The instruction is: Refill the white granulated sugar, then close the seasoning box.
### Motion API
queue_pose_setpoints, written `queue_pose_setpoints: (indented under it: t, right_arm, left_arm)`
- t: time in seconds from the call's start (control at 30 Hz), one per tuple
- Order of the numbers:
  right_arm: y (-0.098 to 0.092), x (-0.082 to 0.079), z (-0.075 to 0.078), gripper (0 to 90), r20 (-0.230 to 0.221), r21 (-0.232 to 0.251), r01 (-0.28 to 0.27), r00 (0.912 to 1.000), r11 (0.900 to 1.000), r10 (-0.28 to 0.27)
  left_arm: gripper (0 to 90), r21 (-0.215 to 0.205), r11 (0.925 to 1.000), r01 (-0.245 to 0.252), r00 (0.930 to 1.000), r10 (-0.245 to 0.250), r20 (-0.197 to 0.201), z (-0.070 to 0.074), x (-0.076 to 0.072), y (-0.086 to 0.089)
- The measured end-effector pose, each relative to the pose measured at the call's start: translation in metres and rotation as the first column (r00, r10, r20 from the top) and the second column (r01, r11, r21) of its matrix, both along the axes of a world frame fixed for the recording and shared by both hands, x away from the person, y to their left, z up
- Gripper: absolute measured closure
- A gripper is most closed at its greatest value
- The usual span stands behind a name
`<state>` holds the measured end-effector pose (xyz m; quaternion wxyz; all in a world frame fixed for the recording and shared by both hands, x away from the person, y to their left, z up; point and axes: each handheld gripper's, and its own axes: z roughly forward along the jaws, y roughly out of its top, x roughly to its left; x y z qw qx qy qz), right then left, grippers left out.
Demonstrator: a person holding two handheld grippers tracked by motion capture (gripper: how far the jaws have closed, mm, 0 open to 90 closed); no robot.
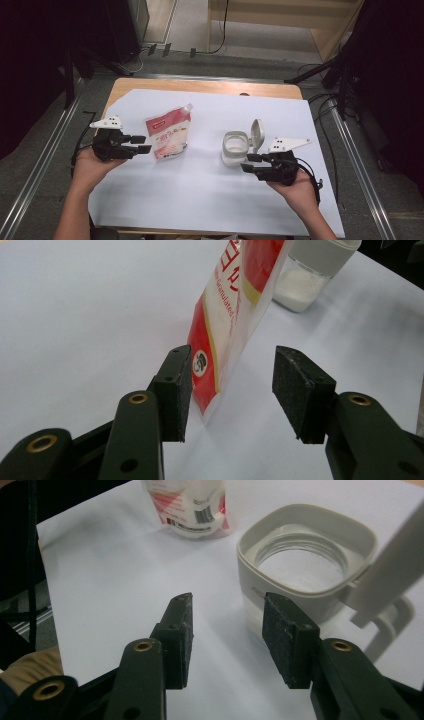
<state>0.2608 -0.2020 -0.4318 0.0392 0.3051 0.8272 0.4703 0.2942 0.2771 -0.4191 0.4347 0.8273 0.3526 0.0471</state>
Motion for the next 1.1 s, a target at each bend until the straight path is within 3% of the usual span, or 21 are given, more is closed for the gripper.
queue_pose_setpoints:
  t: [0.2, 0.4, 0.57, 0.73, 1.1]
  right_arm:
    - [-0.008, 0.001, 0.002, 59.0, -0.005, 0.004, 0.007, 1.0000, 1.000, -0.007]
    - [-0.018, -0.001, 0.001, 66.6, -0.022, -0.019, -0.005, 0.9997, 1.000, 0.004]
    - [-0.026, 0.001, 0.003, 71.8, -0.028, -0.002, 0.006, 0.9996, 1.000, -0.006]
    - [-0.034, 0.004, 0.004, 76.1, -0.024, -0.018, 0.024, 0.9994, 1.000, -0.025]
    - [-0.051, 0.015, 0.006, 87.3, -0.033, 0.010, 0.106, 0.9938, 0.994, -0.106]
  left_arm:
    - [48.2, -0.001, 0.9995, -0.030, 0.9995, 0.030, 0.001, -0.001, 0.001, 0.010]
    - [47.9, 0.010, 0.9944, -0.105, 0.9944, 0.105, -0.010, -0.006, 0.009, 0.017]
    - [45.4, 0.023, 0.9918, -0.126, 0.9920, 0.126, -0.008, -0.011, 0.014, 0.018]
    - [45.3, 0.030, 0.9904, -0.135, 0.9908, 0.135, 0.006, -0.013, 0.017, 0.018]
    - [44.1, 0.054, 0.9898, -0.132, 0.9912, 0.132, -0.004, -0.015, 0.018, 0.016]
